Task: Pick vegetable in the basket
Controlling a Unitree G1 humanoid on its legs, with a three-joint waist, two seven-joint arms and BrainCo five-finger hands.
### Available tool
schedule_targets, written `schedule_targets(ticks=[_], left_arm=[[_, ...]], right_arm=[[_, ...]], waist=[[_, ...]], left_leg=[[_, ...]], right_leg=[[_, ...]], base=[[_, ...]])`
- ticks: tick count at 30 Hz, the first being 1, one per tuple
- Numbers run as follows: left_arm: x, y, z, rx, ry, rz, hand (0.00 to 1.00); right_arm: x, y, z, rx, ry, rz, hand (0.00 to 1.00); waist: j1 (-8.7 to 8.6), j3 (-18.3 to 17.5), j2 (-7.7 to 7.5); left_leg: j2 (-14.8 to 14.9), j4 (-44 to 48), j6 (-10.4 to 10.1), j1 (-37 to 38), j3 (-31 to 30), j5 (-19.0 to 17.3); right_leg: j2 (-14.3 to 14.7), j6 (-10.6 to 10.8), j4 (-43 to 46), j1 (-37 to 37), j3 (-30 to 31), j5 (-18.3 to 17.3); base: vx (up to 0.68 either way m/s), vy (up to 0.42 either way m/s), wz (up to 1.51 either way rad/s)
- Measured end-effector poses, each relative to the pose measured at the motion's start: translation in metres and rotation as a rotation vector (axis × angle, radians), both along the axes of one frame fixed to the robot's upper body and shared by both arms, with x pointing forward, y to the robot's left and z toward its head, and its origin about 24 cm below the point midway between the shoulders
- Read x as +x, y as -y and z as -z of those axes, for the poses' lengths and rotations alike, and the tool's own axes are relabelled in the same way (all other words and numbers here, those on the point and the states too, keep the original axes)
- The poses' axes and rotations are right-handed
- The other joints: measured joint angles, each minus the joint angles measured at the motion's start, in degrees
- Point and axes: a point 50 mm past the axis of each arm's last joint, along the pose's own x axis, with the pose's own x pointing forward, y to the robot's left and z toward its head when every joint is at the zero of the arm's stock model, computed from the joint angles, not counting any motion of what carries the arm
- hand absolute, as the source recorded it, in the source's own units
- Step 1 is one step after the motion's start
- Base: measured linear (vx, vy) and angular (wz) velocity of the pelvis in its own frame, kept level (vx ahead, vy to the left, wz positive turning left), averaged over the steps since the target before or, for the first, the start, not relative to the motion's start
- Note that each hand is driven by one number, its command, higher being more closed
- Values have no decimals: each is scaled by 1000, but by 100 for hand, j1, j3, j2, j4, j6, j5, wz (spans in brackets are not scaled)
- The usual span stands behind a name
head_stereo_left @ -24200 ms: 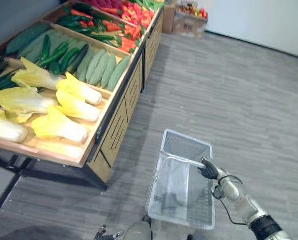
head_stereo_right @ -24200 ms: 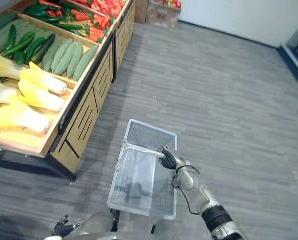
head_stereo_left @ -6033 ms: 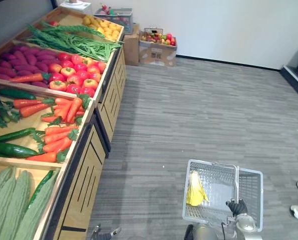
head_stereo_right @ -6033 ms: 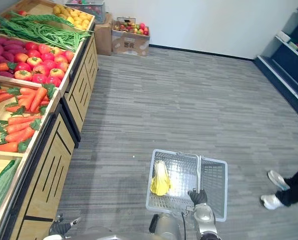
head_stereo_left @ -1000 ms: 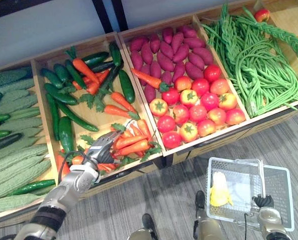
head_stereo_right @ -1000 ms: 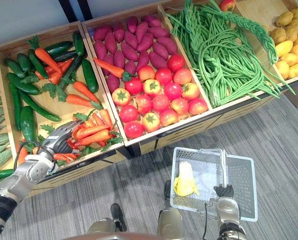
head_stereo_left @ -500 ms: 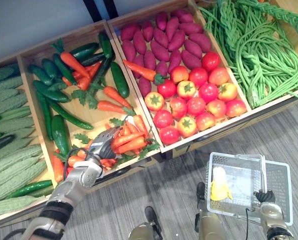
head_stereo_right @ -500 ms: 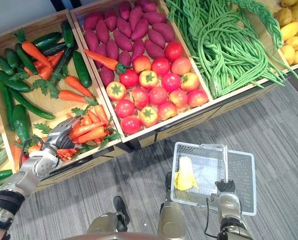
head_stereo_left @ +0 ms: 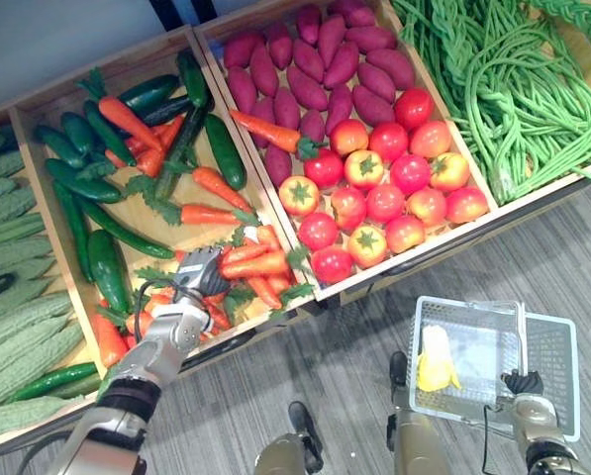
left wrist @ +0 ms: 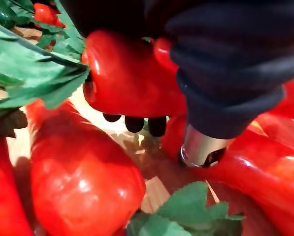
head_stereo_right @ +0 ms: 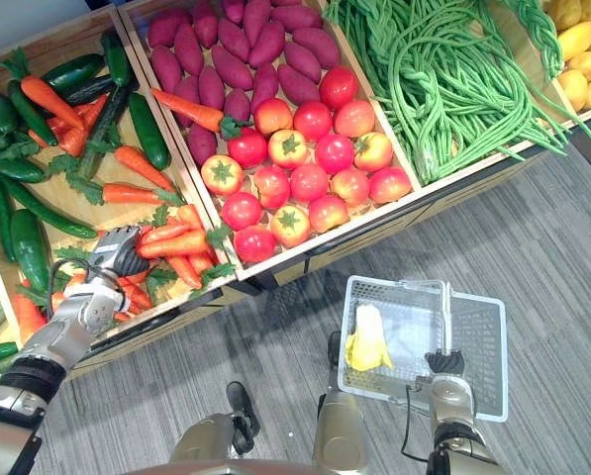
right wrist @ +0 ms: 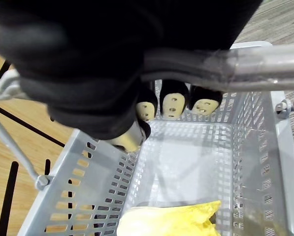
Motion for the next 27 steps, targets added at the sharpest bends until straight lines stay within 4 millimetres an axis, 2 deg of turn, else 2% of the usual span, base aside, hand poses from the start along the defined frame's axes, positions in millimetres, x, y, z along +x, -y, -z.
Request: schedule_targets(ticks=[10,13,16,19,20,27], left_arm=[[-7,5,15,7,-49,4,100],[-7,3,14,7,-44,-6,100],[-9,-4,8,-8,-16,-41,100],[-11,-6,-9,-30,68,-44,100],[-12,-6,-21,-38,119,-40,100],[-16,-22,-47,-26,218,-78,100]], right_arm=[[-4,1,2,-5,-10,8,100],[-6,1,3,-6,-16,10,100],[-7,1,3,-6,-18,12,100],[-13,2,6,-5,-32,20,100],[-15,3,6,-4,-34,25,100],[-21,4,9,-4,-53,28,100]], waist=[[-1,4,-7],[5,3,-8],[5,2,-6],[7,-5,2],[27,-12,-9],[33,-202,-7]], left_leg=[[61,134,1,98,-25,-66],[75,163,1,133,-66,-76],[79,167,3,148,-102,-72],[97,165,3,241,-197,-70],[93,161,3,293,-199,-70],[82,141,4,373,-205,-62]], right_leg=[[26,-3,56,141,-17,-4],[29,-8,56,216,-54,-7],[31,-7,56,246,-75,-8],[40,-13,46,406,-181,-15],[35,-13,46,451,-190,-15],[31,-13,-2,552,-209,-15]], base=[[-18,-13,0],[-52,-35,5],[-46,-33,4],[-28,-30,11],[-31,-20,8],[-19,-15,1]])
